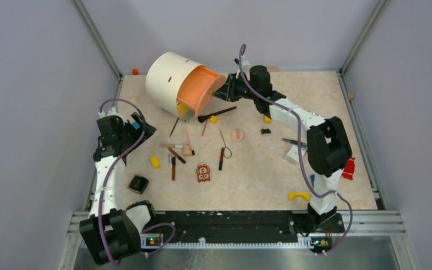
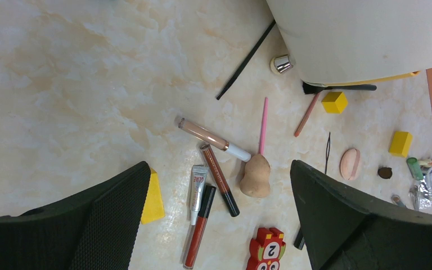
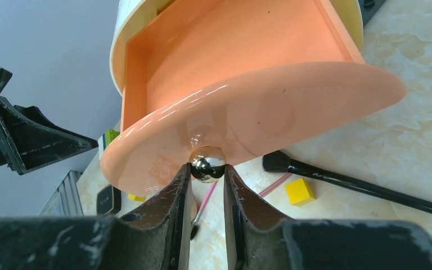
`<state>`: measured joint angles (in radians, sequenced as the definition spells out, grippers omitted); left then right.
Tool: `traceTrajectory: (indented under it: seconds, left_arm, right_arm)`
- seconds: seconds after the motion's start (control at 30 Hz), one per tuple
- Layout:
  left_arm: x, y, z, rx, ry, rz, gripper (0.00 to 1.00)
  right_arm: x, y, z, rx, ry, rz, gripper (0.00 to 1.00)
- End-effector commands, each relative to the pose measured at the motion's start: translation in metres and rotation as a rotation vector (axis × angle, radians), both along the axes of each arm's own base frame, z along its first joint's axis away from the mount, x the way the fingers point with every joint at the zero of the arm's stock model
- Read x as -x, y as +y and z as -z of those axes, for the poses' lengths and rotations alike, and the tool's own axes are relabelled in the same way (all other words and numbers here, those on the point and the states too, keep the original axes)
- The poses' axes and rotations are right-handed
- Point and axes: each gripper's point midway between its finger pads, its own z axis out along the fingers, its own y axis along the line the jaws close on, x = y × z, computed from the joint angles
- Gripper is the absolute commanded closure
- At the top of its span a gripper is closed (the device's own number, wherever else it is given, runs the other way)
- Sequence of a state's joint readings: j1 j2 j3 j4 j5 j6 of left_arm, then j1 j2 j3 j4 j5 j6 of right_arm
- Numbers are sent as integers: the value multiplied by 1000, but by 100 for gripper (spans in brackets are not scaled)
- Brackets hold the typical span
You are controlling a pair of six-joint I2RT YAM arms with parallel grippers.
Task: Organize the makeup
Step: Open the drawer in the storage box.
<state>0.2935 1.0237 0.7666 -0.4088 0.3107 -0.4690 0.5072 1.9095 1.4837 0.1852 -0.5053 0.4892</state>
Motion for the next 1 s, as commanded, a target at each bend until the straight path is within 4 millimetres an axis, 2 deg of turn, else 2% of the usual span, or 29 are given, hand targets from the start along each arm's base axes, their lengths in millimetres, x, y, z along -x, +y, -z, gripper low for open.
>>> traceTrajectory:
  seconds: [0.0,0.17,0.6,0.8,0.9,0.97]
  left_arm:
    - [-6,2,-7,-13,-45,9,1]
    - [-6,2,-7,-12,-46,10,1]
    - [-6,2,-6,-10,-45,9,1]
    - [-6,2,-6,-9,-45,10,1]
    - [-6,1,-6,-9,-45,11,1]
    - [-6,1,-7,-8,-45,12,1]
  right_arm:
    - [4,-8,-48,-43,-118,-2,89]
    - [5,-9,-49,-44,-118,-4,95]
    - [8,-13,-54,-39,-134,10,96]
    - [8,-14,-49,-34,-125,11,96]
    - [7,-13,-43,-29,-115,11,87]
    - [7,-14,-42,-26,-111,14,77]
